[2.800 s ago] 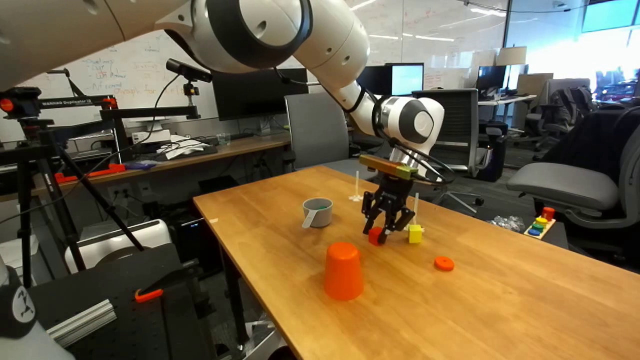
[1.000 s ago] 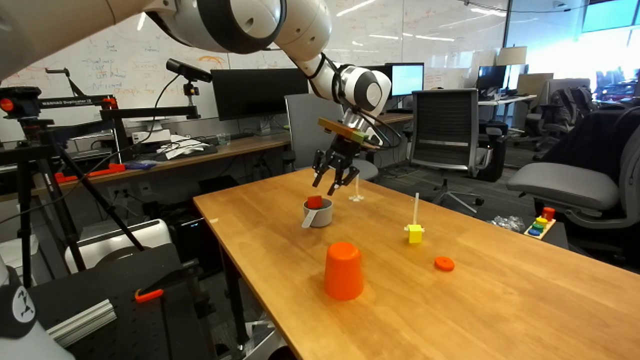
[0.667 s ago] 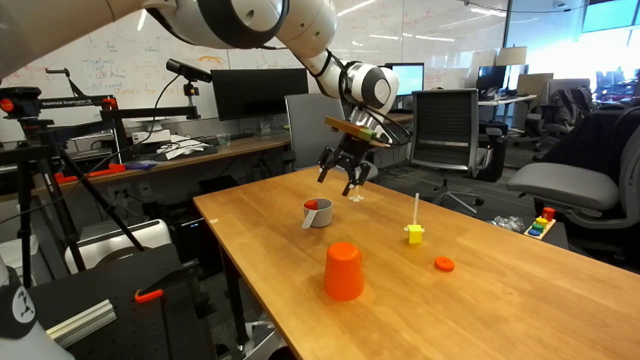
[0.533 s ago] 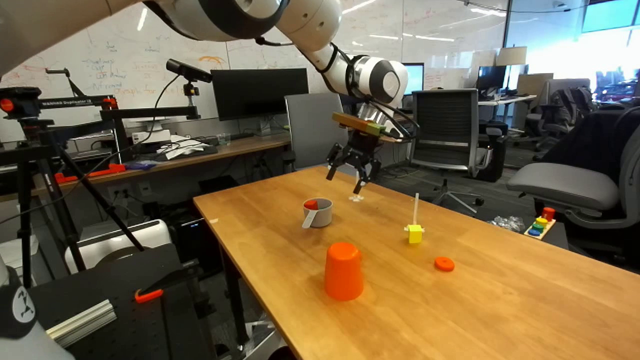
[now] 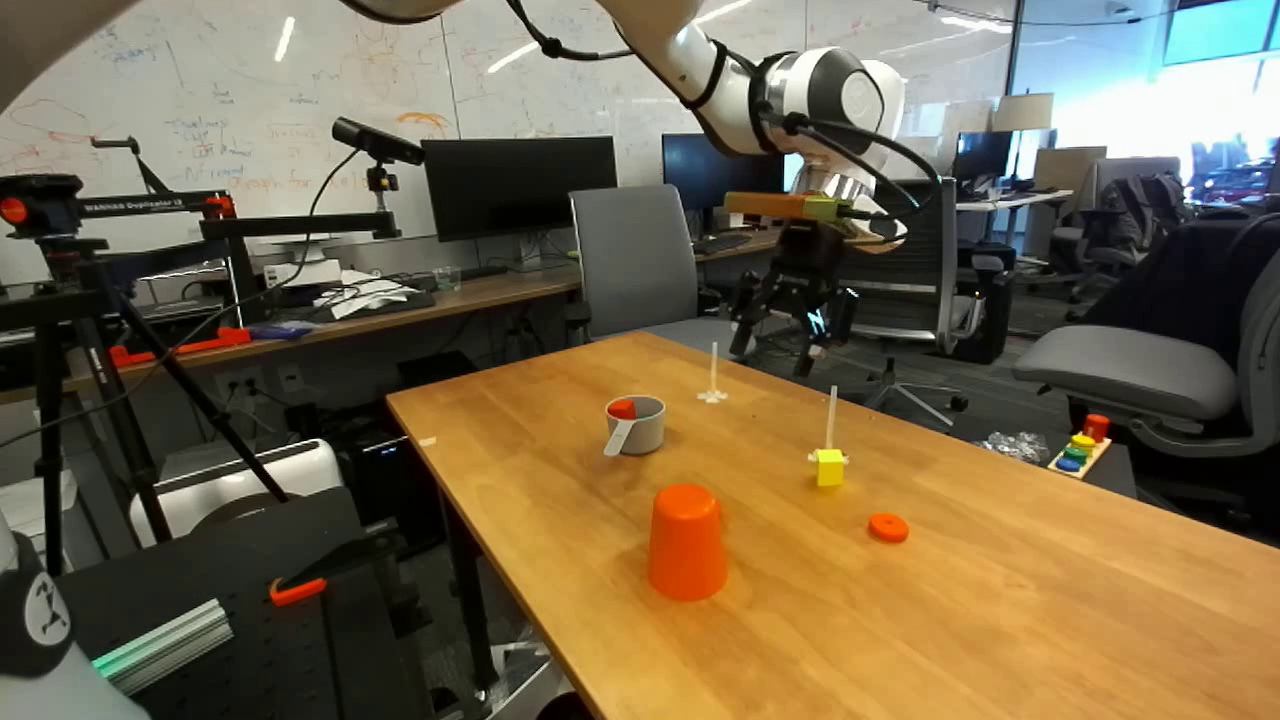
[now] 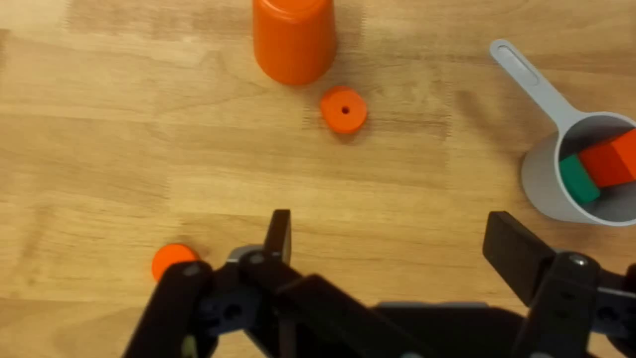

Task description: Put the three blocks in the gray cup

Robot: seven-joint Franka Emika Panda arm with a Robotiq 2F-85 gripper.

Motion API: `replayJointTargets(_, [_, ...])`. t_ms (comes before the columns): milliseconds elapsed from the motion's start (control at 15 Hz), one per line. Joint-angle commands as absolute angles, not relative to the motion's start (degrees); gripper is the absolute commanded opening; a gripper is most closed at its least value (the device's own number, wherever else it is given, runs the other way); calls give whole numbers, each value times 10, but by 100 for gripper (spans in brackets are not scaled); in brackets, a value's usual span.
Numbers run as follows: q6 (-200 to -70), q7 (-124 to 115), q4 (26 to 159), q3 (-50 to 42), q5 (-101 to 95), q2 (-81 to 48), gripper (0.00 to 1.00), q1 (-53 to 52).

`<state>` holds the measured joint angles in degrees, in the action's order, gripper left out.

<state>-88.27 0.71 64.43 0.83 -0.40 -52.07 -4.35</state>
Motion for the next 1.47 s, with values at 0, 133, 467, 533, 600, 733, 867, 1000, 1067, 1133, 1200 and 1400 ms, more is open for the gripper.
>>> replayJointTargets(0, [-920,-23,699,-15,-32,-482,100,-38])
replayJointTargets(133, [-966,-44,705,-19,-24,-486,100,-30])
replayJointTargets(467, [-1063,-100,714,-27,-20,-518,100,-31])
replayJointTargets(533, [-1072,-104,711,-24,-17,-527,100,-30])
replayJointTargets(600, [-1080,-108,709,-23,-16,-536,100,-32])
replayJointTargets(733, [-1092,-114,703,-24,-18,-554,100,-36])
replayJointTargets(867, [-1100,-115,694,-23,-19,-571,100,-38])
replayJointTargets(1000, [-1108,-109,684,-23,-22,-584,100,-43])
replayJointTargets(1067, [-1109,-108,677,-23,-23,-590,100,-45])
replayJointTargets(1133, [-1110,-106,670,-22,-23,-597,100,-46])
replayJointTargets(1200, [-1109,-105,662,-22,-25,-604,100,-49])
replayJointTargets(1400, [-1104,-103,639,-23,-27,-622,100,-54])
